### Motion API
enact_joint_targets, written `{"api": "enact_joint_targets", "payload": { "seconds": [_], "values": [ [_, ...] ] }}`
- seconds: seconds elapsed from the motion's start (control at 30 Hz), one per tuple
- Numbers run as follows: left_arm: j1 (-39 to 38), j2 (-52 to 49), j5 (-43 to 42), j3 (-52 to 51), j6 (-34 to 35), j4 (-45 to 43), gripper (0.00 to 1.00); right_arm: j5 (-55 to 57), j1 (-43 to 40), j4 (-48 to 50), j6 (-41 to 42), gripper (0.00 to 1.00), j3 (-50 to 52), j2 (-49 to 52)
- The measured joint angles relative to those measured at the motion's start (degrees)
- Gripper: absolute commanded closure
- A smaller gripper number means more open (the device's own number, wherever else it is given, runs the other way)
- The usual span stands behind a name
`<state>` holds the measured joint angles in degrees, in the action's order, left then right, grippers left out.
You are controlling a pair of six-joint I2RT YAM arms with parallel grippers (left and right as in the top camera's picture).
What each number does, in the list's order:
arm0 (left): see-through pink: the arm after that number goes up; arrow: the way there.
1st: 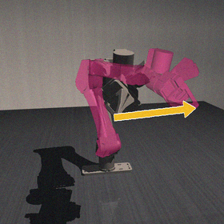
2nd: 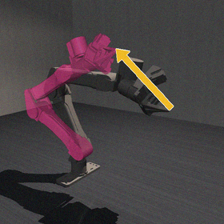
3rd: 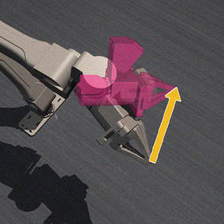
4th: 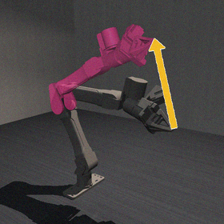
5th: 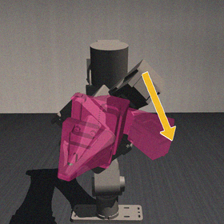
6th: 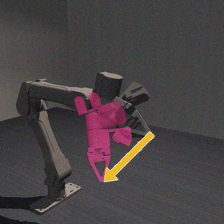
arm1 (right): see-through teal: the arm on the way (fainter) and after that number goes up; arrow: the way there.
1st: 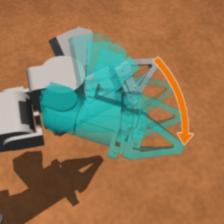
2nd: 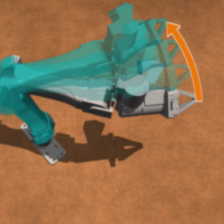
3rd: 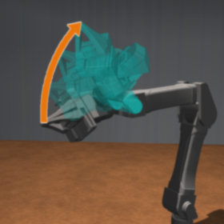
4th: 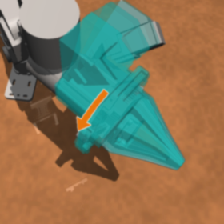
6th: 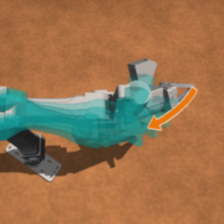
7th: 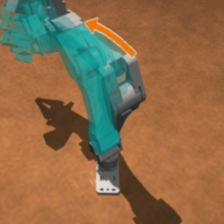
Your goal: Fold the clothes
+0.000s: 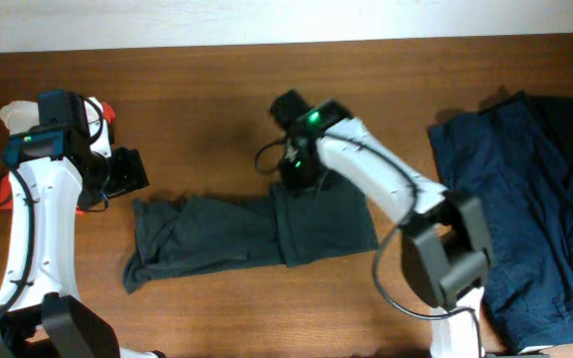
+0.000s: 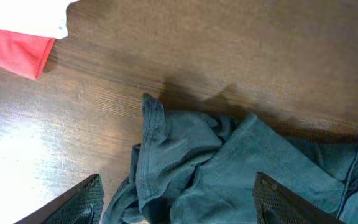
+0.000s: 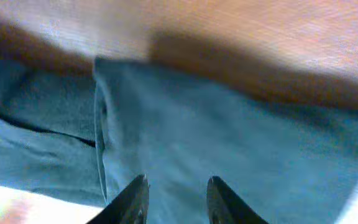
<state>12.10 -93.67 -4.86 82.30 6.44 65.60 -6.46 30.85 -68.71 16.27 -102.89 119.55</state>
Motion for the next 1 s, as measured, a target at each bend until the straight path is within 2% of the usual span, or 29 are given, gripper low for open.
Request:
{"api": "enact_joint_targets", "payload": {
  "seconds": [0.07,0.13,0.2,0.23,0.27,0.5,0.6,0.63,0.67,0.73,0.8,0.83,0.93,1.0],
  "values": [
    [0.0,-0.1,0.0,-2.4,-2.3,-0.1,0.19,1.0,-5.2,-10.9,0.0,0.48,-4.6,-3.8],
    [0.0,-0.7,0.0,-6.0,-5.9,-0.3,0.19,1.4,-10.4,-16.8,0.1,0.47,-5.2,-4.9],
    [0.0,-3.2,0.1,-9.4,-10.1,-1.2,0.19,1.7,-13.9,-17.9,0.0,0.47,-4.7,-4.9],
    [0.0,-4.9,0.3,-10.7,-12.3,-1.9,0.13,2.0,-15.6,-18.3,0.0,0.47,-4.0,-4.9],
    [0.0,-6.5,0.3,-11.1,-13.4,-2.0,0.13,2.1,-16.4,-18.5,0.1,0.47,-3.5,-4.9],
    [3.7,-11.0,0.5,-11.3,-15.2,-4.9,0.16,2.1,-17.3,-20.2,-0.5,0.46,-2.4,-4.9],
    [3.7,-15.4,-2.3,-11.5,-15.8,-5.2,0.49,2.1,-17.3,-20.2,-0.5,0.47,-2.3,-4.9],
    [3.7,-16.1,-3.0,-11.7,-15.9,-5.2,0.49,2.1,-17.3,-20.2,-0.5,0.47,-2.3,-4.9],
    [3.7,-16.6,-3.8,-12.0,-15.8,-5.2,0.53,2.1,-17.3,-20.2,-0.5,0.46,-2.3,-4.9],
    [3.7,-18.2,-5.1,-13.0,-15.9,-5.0,0.68,2.1,-17.3,-20.2,-0.5,0.46,-2.3,-4.9],
    [3.7,-18.2,-6.2,-13.4,-16.0,-4.9,0.92,2.1,-17.3,-20.2,-0.5,0.47,-2.3,-4.9],
    [3.7,-18.3,-6.8,-13.6,-16.2,-4.7,0.98,2.1,-17.3,-20.2,-0.5,0.46,-2.3,-4.9],
    [3.9,-18.6,-7.3,-13.7,-15.7,-2.9,1.00,2.1,-17.3,-20.2,-0.5,0.46,-2.2,-4.9],
    [6.4,-19.4,-5.3,-9.4,-14.3,1.4,1.00,3.3,-17.3,-20.2,-0.5,0.46,-2.2,-4.9]
  ]
}}
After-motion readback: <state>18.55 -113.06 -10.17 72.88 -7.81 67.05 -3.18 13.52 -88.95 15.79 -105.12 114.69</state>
